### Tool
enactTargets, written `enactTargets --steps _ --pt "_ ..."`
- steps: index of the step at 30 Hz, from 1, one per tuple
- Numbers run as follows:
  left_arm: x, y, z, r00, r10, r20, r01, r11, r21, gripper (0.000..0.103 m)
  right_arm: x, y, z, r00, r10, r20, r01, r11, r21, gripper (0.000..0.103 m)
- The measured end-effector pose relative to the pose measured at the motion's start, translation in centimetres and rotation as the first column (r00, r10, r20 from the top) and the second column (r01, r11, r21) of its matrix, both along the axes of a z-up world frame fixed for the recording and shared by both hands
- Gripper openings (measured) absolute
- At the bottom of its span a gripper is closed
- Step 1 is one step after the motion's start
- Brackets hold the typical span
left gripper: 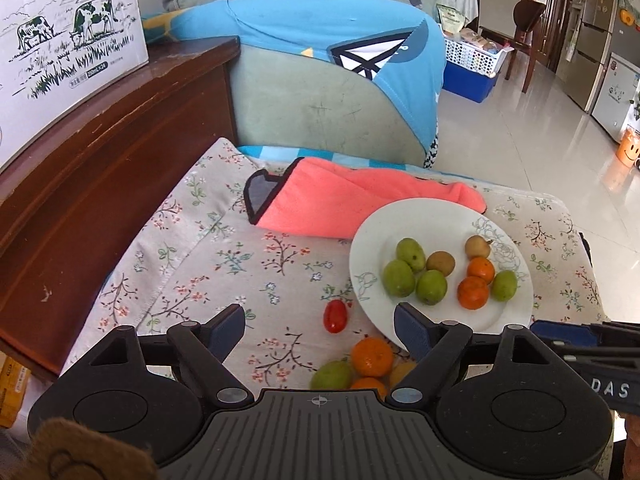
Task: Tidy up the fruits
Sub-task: 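Withdraw both grippers and move the right gripper around a loose tangerine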
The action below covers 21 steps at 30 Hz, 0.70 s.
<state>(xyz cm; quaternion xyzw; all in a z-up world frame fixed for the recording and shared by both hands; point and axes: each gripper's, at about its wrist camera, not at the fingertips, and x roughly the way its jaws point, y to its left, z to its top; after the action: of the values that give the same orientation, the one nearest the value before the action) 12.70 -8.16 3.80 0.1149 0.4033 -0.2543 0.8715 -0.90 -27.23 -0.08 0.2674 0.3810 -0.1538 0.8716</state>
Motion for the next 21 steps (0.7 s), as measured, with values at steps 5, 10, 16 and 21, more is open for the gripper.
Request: enactTargets --steps 5,10,16,21 --pt "0.4 1.3 -0.5 0.999 -0.029 -0.017 0.029 1.000 0.009 0.083 -0.1 3.0 -0.8 0.993 0.120 -0.005 -0.120 0.992 0.031 0.047" --pt "0.3 1.5 -1.4 0.997 -0.077 -0.031 0.078 0.996 0.035 0.083 0.4 6.0 -2.0 0.969 0.245 -0.026 -0.244 0.968 0.056 0.047" --pt "1.5 1.8 -3.0 0.996 -0.017 -0.091 0.021 0.999 0.042 0.083 0.8 9.0 -3.3 0.934 0.351 -0.060 -0.349 0.936 0.044 0.047" --pt "2.8 1.4 -3.6 0.995 0.051 -0.085 -0.048 0.998 0.029 0.083 1.3 10.3 -4.0 0.921 0.378 -0.096 -0.379 0.925 0.001 0.047"
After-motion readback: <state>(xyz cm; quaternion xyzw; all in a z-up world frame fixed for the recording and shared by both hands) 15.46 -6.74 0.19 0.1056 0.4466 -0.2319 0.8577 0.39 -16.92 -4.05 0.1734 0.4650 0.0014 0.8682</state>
